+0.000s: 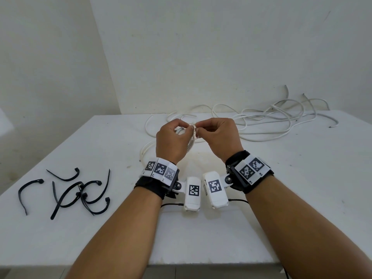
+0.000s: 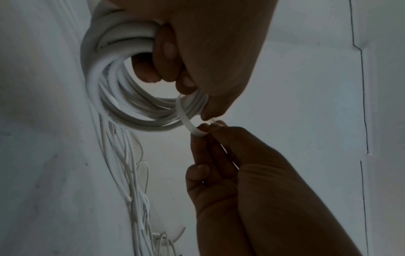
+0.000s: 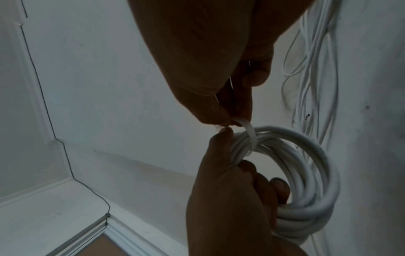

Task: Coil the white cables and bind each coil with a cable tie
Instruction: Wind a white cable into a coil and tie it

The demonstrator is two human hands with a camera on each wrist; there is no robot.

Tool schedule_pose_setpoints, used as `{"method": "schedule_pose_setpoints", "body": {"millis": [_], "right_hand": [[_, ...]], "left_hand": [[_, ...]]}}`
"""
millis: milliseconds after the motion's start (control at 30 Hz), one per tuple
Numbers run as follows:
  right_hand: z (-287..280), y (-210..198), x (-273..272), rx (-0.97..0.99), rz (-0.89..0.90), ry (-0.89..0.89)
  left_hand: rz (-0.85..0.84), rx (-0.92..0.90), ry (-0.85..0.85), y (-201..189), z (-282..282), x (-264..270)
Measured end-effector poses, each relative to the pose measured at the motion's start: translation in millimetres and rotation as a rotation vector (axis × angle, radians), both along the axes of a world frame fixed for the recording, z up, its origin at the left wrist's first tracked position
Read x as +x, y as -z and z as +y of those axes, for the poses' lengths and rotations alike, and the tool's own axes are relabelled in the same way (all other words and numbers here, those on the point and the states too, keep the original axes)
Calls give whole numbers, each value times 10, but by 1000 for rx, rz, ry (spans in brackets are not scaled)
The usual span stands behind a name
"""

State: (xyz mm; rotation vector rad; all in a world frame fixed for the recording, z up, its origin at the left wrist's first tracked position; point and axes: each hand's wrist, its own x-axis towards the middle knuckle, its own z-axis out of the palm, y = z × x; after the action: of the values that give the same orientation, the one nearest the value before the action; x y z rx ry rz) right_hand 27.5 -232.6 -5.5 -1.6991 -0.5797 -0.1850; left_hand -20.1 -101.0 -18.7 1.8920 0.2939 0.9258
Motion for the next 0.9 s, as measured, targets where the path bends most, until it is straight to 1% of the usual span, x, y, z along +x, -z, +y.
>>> {"method": "schedule_pose_setpoints", "body": {"millis": [133, 267, 467, 633, 733, 900], "right_hand": [[2, -3, 7, -9, 16, 8], [2, 4, 12, 0, 23, -7], [3, 4, 14, 52, 89, -31], [-15, -8, 31, 188, 246, -78], [-22, -3, 57, 230, 314, -124], [-103, 0, 108, 250, 471, -364]], "left_hand": [[30, 62, -15, -18, 15, -17], [60, 159, -52, -35, 18, -37], [121, 326, -95, -88, -9, -74], [151, 455, -106, -132, 2, -111], [153, 458, -39, -128, 42, -130], [81, 315, 165, -116, 156, -158]]}}
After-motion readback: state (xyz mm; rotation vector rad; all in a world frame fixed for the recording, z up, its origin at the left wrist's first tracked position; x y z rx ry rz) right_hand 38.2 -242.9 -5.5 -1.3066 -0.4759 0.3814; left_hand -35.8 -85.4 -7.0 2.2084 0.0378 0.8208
